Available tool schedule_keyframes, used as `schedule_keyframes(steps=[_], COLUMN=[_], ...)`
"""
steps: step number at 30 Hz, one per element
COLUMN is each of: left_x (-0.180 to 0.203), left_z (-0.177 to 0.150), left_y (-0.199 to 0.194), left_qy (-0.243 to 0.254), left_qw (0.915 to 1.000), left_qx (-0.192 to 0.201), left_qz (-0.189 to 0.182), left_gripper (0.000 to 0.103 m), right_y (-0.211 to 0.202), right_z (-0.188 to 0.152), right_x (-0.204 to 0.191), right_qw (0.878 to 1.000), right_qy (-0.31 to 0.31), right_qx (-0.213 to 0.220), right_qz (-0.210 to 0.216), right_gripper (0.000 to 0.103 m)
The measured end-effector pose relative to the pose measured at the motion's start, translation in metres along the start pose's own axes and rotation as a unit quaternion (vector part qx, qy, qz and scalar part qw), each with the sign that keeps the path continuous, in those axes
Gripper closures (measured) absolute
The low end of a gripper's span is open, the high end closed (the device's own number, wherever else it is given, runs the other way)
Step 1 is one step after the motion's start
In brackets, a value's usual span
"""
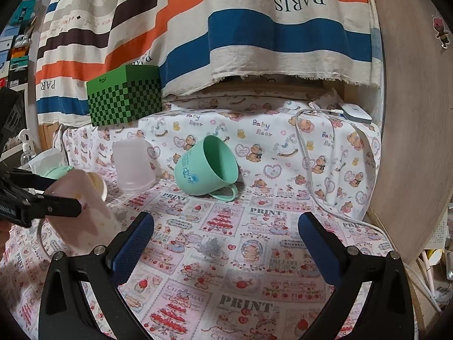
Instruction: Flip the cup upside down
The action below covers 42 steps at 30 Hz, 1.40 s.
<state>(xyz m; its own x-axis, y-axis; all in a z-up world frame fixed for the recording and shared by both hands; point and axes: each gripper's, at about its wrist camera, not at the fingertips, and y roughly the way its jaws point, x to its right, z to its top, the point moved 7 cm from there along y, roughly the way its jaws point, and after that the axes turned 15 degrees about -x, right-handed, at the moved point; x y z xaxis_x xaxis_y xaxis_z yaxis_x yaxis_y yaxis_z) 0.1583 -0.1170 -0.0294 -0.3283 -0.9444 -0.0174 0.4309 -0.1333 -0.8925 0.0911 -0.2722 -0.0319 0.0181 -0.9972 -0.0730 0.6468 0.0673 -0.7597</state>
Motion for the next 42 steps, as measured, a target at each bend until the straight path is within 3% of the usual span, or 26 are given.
schedule_keyframes(steps=[3,6,9,11,13,20,26,29,33,37,40,42], left_x=[0.006,0.013,0.015,0.014,0.011,-0.013,-0.044,-0.054,-0.061,-0.07,-0.074,-0.073], left_z=[0.001,0.005,0.007,0.006,0.003,-0.024,-0.073,-0.093,-0.106,-0.11,-0.112,-0.112], left_y=[0.01,0.013,0.01,-0.001,-0.014,-0.056,-0.083,-0.081,-0.066,-0.063,-0.061,-0.06], left_qy=[0.002,0.02,0.021,0.019,0.016,-0.007,-0.046,-0.057,-0.066,-0.085,-0.106,-0.105], left_qw=[1.0,0.9991,0.9976,0.9951,0.9914,0.9787,0.9596,0.9548,0.9553,0.9575,0.955,0.9549], left_qx=[0.002,0.032,0.065,0.097,0.13,0.205,0.277,0.289,0.283,0.274,0.266,0.265], left_qz=[-0.004,0.018,0.006,-0.001,-0.003,0.008,0.025,0.04,0.054,0.027,0.077,0.082], left_gripper=[0.016,0.016,0.015,0.007,0.0,0.0,0.0,0.0,0.0,0.0,0.0,0.0], right_y=[0.001,0.001,0.001,0.002,0.002,-0.007,-0.022,-0.027,-0.027,-0.022,-0.021,-0.022], right_z=[0.0,0.0,0.0,0.0,-0.001,-0.001,0.001,0.002,0.0,-0.002,-0.002,-0.003], right_x=[0.003,0.004,0.003,0.003,0.001,-0.008,-0.015,-0.017,-0.021,-0.023,-0.025,-0.028], right_qw=[1.0,1.0,1.0,1.0,1.0,1.0,0.998,0.997,0.997,0.997,0.997,0.997], right_qy=[0.005,0.008,0.005,0.003,0.003,0.0,0.004,-0.001,-0.006,-0.009,-0.013,-0.019], right_qx=[-0.003,-0.004,-0.004,-0.006,-0.006,0.007,0.03,0.043,0.047,0.038,0.037,0.04], right_qz=[-0.001,0.0,0.001,0.003,0.005,0.028,0.059,0.06,0.058,0.061,0.06,0.057], right_gripper=[0.0,0.0,0.0,0.0,0.0,0.0,0.0,0.0,0.0,0.0,0.0,0.0])
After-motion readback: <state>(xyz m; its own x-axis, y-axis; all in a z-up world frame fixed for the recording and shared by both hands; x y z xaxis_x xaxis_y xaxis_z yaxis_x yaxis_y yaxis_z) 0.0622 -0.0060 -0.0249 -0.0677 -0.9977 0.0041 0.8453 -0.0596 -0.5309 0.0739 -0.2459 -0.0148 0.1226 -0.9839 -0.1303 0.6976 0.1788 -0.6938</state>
